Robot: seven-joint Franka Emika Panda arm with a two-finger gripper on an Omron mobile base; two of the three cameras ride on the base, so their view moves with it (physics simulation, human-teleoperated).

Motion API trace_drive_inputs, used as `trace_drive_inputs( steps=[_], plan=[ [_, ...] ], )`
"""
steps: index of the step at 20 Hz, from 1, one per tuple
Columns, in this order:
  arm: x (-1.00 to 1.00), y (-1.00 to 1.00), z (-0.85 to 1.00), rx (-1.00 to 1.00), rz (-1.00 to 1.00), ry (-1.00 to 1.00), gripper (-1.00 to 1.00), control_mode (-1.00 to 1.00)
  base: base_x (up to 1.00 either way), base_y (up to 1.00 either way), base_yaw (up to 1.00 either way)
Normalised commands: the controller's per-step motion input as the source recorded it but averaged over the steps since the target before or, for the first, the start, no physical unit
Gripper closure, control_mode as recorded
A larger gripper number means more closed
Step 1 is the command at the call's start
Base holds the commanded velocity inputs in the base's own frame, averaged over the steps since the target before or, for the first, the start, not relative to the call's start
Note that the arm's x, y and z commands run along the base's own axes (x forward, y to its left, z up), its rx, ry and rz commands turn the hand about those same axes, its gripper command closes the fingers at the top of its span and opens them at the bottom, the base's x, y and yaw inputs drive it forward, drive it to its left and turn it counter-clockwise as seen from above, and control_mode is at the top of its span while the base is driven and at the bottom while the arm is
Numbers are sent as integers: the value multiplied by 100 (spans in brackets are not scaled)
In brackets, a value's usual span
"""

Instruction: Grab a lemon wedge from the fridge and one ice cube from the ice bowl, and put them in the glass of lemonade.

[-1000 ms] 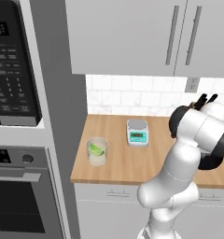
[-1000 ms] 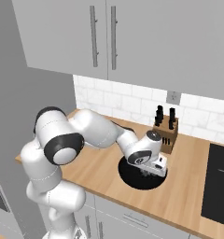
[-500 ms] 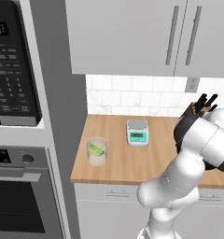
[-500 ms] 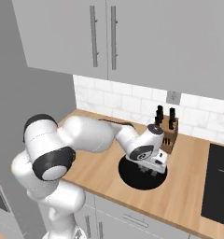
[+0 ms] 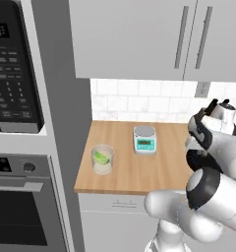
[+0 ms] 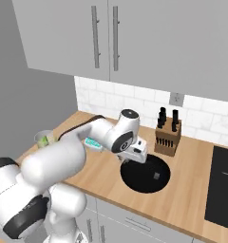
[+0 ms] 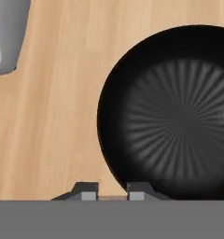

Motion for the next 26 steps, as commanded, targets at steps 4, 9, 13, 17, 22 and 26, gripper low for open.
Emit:
trace_drive_inputs(
  steps=[4, 9, 13, 17, 22, 26],
  plan=[
    [-15, 100, 27, -3, 19, 0, 100, -100, 0, 0, 0],
    [0, 99, 27, 0, 24, 0, 100, -100, 0, 0, 0],
    [3, 96, 34, 0, 27, 0, 100, -100, 0, 0, 0],
    [25, 85, 30, 0, 33, 0, 100, -100, 0, 0, 0],
    [46, 78, 17, 0, 35, 0, 100, -100, 0, 0, 0],
    [54, 80, 11, 0, 30, 0, 100, -100, 0, 0, 0]
  ],
)
